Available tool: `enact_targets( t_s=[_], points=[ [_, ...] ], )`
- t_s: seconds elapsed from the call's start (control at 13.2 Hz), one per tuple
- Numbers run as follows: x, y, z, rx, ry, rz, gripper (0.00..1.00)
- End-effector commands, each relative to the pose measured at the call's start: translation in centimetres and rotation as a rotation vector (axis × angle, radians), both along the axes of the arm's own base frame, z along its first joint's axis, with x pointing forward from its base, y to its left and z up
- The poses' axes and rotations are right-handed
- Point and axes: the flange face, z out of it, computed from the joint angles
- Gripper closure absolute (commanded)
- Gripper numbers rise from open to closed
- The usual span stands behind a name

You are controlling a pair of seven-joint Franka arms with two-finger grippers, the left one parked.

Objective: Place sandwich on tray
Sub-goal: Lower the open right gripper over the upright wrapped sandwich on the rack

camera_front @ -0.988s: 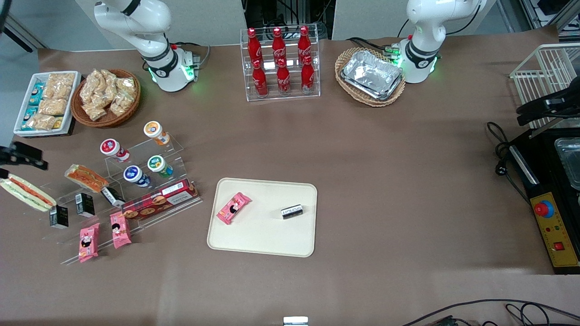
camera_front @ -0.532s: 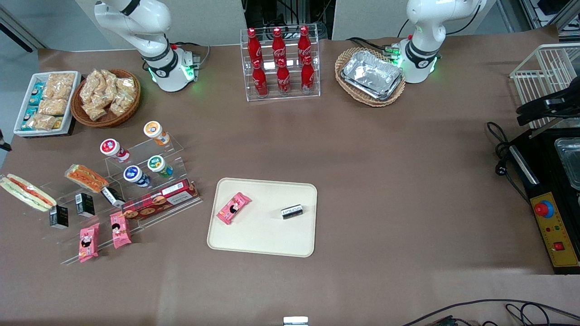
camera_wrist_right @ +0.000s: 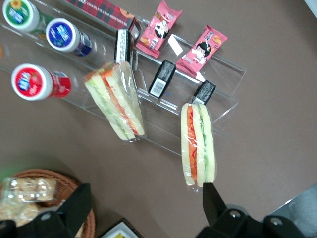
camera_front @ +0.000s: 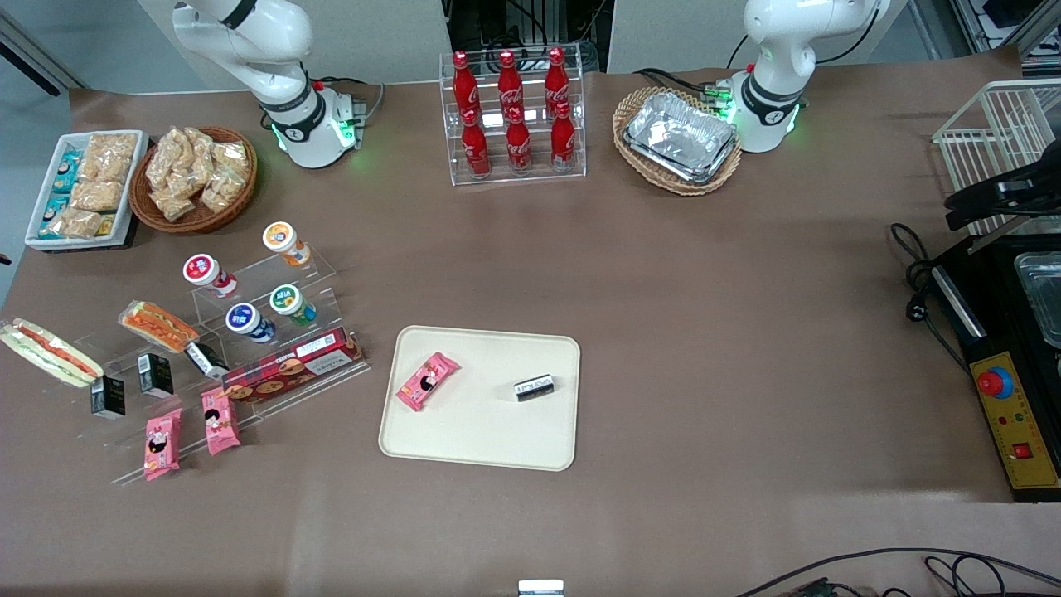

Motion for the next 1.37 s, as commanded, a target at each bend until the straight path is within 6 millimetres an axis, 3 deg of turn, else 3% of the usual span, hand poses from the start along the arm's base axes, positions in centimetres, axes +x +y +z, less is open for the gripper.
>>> enact_targets(
  t_s=[0.0,0.84,1.29],
  points=[
    [-1.0,-1.5,-2.7,-0.002,-0.04,0.046,0.0],
    [-0.1,-2.4,-4.9,-0.034,-0.063,0.051,0.0],
    [-0.6,-3.4,-8.9,-0.078,-0.113,0.082,0.0]
  ],
)
